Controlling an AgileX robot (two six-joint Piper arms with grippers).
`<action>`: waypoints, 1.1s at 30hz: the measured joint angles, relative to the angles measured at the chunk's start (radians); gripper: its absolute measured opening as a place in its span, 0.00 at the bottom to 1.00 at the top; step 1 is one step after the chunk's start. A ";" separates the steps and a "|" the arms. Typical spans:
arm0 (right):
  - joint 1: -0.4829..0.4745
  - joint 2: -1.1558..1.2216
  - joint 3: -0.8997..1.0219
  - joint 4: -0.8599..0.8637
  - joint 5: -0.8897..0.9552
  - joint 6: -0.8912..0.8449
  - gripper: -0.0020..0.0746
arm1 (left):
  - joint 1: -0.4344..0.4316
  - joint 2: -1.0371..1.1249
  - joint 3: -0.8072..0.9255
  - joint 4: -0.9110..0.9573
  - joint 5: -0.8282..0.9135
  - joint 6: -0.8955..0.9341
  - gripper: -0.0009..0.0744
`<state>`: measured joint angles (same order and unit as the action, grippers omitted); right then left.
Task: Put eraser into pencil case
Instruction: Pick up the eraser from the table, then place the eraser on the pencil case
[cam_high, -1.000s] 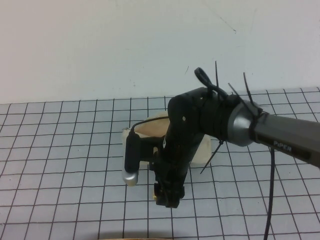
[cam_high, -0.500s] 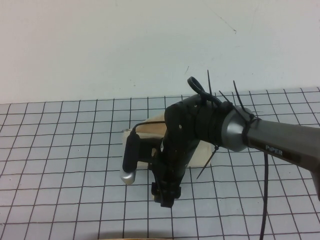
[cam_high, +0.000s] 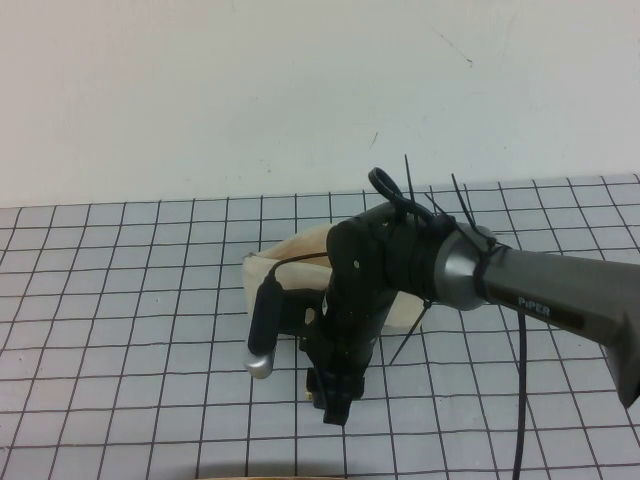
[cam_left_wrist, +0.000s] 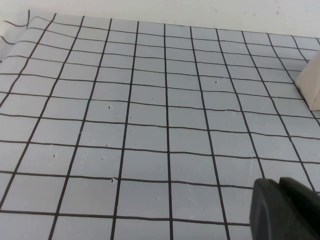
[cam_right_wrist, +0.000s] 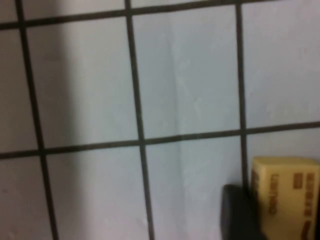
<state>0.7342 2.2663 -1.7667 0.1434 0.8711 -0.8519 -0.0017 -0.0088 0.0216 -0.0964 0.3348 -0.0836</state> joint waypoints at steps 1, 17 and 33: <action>0.000 0.000 0.000 0.000 0.000 0.007 0.41 | 0.000 0.000 0.000 0.000 0.000 0.000 0.01; 0.000 -0.351 0.000 -0.081 0.120 0.250 0.29 | 0.000 0.000 0.000 0.000 0.000 0.000 0.01; -0.012 -0.204 0.000 -0.416 -0.139 0.492 0.30 | 0.000 0.000 0.000 0.000 0.000 0.000 0.01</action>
<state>0.7226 2.0621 -1.7667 -0.2723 0.7316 -0.3598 -0.0017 -0.0088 0.0216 -0.0964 0.3348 -0.0836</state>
